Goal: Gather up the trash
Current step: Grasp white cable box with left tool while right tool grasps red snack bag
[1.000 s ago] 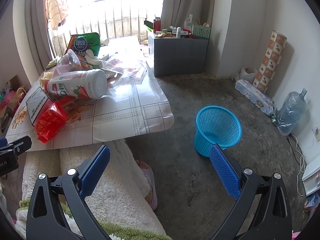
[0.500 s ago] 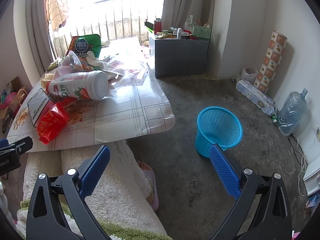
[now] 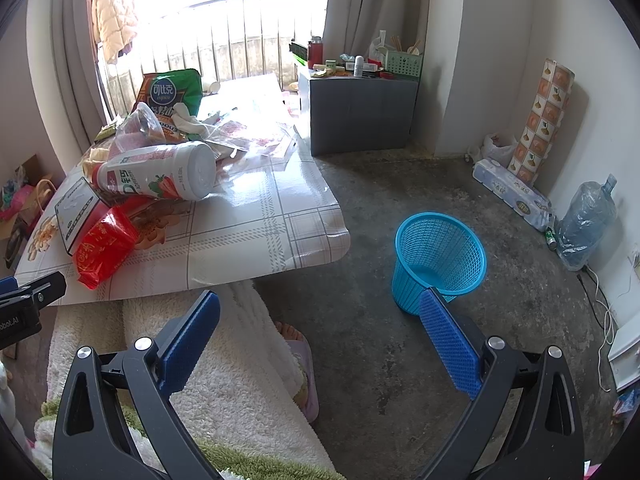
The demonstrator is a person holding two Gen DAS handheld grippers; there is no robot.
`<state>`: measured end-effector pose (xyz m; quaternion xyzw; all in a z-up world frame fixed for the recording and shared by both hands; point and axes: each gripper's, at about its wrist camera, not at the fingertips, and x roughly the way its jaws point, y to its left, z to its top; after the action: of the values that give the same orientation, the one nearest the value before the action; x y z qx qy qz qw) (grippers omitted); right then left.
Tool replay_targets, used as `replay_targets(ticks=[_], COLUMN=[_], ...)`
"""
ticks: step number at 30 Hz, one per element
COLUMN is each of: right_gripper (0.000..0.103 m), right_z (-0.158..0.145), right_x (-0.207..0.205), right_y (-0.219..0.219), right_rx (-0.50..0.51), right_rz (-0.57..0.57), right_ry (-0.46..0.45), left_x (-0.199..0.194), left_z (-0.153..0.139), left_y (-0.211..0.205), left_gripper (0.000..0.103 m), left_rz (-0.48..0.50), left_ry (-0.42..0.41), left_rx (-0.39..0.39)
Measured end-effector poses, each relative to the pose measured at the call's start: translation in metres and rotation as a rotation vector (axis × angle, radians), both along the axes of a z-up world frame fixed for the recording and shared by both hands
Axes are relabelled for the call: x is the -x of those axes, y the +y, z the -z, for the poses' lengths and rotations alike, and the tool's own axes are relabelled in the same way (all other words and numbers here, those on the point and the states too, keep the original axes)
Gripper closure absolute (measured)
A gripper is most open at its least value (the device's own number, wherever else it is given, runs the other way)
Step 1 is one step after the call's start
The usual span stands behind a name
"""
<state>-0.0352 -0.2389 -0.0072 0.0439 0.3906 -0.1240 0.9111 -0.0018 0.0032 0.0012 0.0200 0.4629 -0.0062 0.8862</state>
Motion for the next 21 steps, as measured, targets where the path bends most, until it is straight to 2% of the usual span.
replay_targets(ticks=[6,12,17,21], right_gripper=[0.006,0.006,0.006,0.006], right_z=[0.000,-0.003,-0.008,-0.011], right_x=[-0.004,-0.012,-0.025,-0.041], right_y=[0.002,0.012,0.030,0.046], right_rx=[0.004,0.004,0.003,-0.004], right_rz=[0.009,-0.015,-0.102,-0.177], right_ry=[-0.006,-0.040,-0.111,-0.148], left_x=[-0.006,-0.021,-0.030,-0.040], left_z=[0.002,0.007,0.008,0.004], left_y=[0.007,0.033,0.065,0.088], left_gripper=[0.009,0.009,0.009,0.009], left_rz=[-0.007,-0.035,-0.071,-0.070], left_ry=[0.011,0.005,-0.061,-0.130], left_rx=[0.009,0.045,0.088,0.156])
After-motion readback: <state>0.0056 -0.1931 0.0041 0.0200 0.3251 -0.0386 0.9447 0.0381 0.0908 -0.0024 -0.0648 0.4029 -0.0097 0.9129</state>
